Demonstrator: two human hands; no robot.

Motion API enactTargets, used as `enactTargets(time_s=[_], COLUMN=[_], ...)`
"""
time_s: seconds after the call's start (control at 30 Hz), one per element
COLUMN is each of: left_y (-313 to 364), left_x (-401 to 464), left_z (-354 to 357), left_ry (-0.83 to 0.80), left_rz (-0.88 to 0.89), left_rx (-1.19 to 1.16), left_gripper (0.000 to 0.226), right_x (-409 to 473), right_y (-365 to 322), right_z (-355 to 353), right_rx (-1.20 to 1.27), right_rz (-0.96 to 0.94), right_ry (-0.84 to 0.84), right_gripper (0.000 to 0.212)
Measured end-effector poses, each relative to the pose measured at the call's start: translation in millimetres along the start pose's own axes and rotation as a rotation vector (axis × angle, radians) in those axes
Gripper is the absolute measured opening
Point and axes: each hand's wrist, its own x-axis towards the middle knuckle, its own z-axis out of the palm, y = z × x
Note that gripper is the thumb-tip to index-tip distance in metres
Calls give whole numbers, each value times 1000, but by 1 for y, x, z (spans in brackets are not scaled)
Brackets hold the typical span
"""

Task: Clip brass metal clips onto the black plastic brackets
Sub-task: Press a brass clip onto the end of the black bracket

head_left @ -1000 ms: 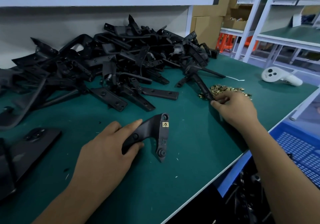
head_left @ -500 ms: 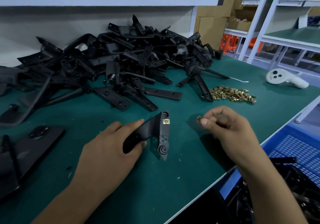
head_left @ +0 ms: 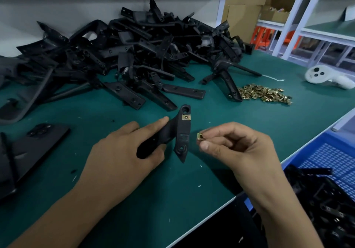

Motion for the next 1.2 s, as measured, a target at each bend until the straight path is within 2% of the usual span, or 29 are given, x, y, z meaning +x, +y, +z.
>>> enactTargets(time_s=[0.33, 0.57, 1.2], left_y=[1, 1, 2], left_x=[0, 1, 1], left_z=[1, 2, 1], left_ry=[-16, -18, -48], left_rz=[25, -2, 23], left_rx=[20, 22, 82], left_gripper=[58, 60, 57], right_x=[1, 2, 0], right_y=[5, 5, 0], right_z=[5, 5, 12], right_rx=[-67, 9, 17], right_rz=[35, 23, 1], right_ry=[-41, -34, -2], right_gripper=[18, 17, 15])
